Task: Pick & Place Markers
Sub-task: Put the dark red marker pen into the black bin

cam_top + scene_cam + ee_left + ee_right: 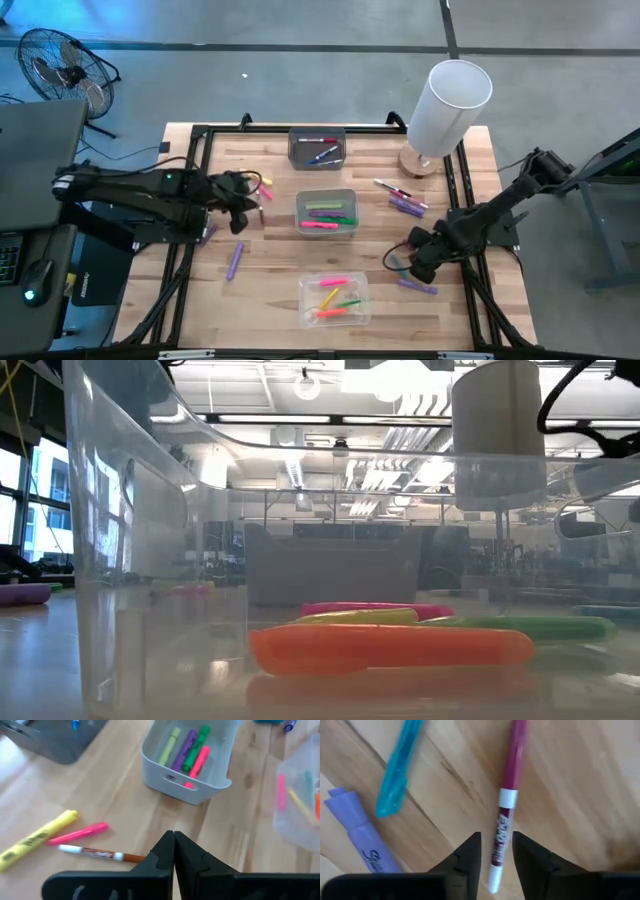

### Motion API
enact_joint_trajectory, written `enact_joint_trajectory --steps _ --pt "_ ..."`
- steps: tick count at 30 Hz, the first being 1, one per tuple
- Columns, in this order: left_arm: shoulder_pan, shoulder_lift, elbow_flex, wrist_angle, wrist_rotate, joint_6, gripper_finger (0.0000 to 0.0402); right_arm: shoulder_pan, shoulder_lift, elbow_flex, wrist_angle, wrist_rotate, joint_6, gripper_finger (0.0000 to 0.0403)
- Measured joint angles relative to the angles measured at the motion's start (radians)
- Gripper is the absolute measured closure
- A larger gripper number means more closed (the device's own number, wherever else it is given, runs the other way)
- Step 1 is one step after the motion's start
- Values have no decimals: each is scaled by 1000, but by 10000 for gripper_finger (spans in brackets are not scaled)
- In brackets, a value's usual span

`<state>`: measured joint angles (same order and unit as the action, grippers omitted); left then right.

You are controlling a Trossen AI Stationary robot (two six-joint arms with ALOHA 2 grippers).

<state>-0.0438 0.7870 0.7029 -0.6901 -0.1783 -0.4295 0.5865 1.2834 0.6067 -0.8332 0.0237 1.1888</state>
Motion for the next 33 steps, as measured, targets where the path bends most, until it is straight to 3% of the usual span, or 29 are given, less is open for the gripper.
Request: enact_joint_trajectory --steps 6,11,13,16,20,26,33 --pt "62 -57 0 -40 18 110 401 0 118 2 34 -22 2 295" --pt "111 -79 0 -52 41 194 401 -20 191 10 74 -47 8 343" --pt "131 -99 0 -54 41 217 401 -41 193 10 87 -59 9 375" --pt "161 -130 0 -70 55 245 401 -76 157 18 80 -63 34 382" --pt "178 -154 0 -79 76 249 401 -138 68 96 44 70 24 381" --pt "175 -164 0 -83 87 250 401 -276 15 332 -25 214 -194 385" --pt "175 -164 0 -87 86 245 402 -493 209 734 -60 346 -655 385"
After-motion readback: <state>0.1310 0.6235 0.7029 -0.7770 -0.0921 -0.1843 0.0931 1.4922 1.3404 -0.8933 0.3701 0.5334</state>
